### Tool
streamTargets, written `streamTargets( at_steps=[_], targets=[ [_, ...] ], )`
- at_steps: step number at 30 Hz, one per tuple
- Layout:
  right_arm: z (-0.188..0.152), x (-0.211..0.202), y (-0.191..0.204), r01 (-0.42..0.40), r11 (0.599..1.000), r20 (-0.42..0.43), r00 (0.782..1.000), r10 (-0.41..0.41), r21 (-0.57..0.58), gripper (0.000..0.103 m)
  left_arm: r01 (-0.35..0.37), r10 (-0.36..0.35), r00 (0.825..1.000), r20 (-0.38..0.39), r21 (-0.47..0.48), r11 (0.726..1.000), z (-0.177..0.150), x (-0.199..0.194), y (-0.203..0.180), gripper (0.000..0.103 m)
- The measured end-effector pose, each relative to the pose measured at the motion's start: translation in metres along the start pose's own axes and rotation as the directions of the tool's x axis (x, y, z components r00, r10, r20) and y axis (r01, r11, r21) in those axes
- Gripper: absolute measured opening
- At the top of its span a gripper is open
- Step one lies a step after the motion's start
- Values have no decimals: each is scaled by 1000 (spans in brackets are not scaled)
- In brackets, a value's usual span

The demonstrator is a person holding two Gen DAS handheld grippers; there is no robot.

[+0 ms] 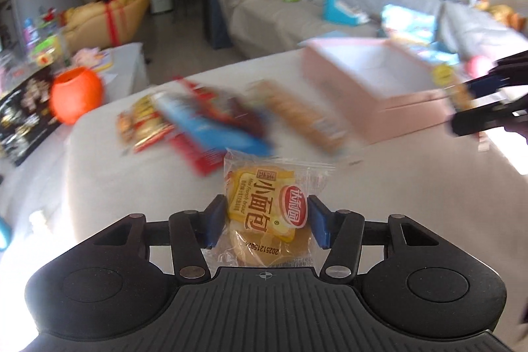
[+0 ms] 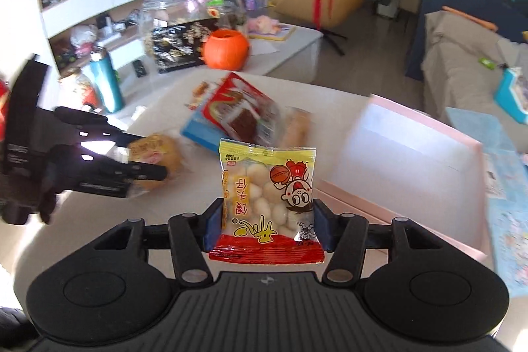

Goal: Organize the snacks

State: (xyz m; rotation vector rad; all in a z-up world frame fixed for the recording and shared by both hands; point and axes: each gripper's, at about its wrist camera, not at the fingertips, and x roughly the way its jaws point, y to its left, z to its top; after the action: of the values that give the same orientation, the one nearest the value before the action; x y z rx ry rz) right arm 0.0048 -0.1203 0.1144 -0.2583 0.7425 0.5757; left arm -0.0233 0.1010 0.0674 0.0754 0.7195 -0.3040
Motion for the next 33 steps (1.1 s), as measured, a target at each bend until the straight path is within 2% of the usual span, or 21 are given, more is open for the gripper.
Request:
streamTargets(
  at_steps=[2,4,7,9,11,13,15,17,21,24,26,29,31,33],
  targets=[
    [-11,-9,-14,70,998,-6,998,-70,10,55,82,-82,995,55,7,997,13,-8,-24,58],
    [-19,-17,-30,115,993,-13,993,-115,40,55,132,-133,984,117,19,991,33,-11,-44,58],
    [-29,-27,-50,161,983,-15,987,-161,83,55,185,-186,957,222,27,982,74,-3,-67,58],
    [-34,-33,-59,182,979,-13,983,-181,97,56,232,-220,939,265,-15,973,104,16,-78,59],
    [-36,-33,-65,189,975,-13,982,-189,114,56,270,-241,934,264,-82,959,128,42,-83,59],
    [-37,-33,-71,201,971,-11,980,-201,133,56,263,-218,940,264,-149,953,140,62,-83,57],
    [-35,-31,-79,212,965,-6,977,-214,157,55,252,-202,941,273,-166,953,141,72,-81,57],
    [-31,-28,-88,216,958,1,976,-220,188,55,239,-187,944,273,-171,956,131,73,-73,57],
    [-13,-11,-108,244,942,2,968,-251,232,56,155,-116,974,193,-200,967,101,72,-54,57],
    [6,11,-122,254,928,16,963,-268,273,60,103,-57,983,174,-267,958,75,59,-30,56],
    [17,29,-130,249,922,8,965,-263,295,67,68,-8,984,176,-334,940,57,47,-13,56],
    [22,49,-127,222,917,-9,973,-233,332,67,10,70,981,182,-403,915,31,31,10,56],
    [24,57,-113,151,932,8,987,-163,328,67,-56,146,972,184,-422,905,17,24,21,56],
    [28,63,-91,114,950,24,992,-127,292,66,-132,229,956,185,-427,895,9,20,31,57]
  ],
)
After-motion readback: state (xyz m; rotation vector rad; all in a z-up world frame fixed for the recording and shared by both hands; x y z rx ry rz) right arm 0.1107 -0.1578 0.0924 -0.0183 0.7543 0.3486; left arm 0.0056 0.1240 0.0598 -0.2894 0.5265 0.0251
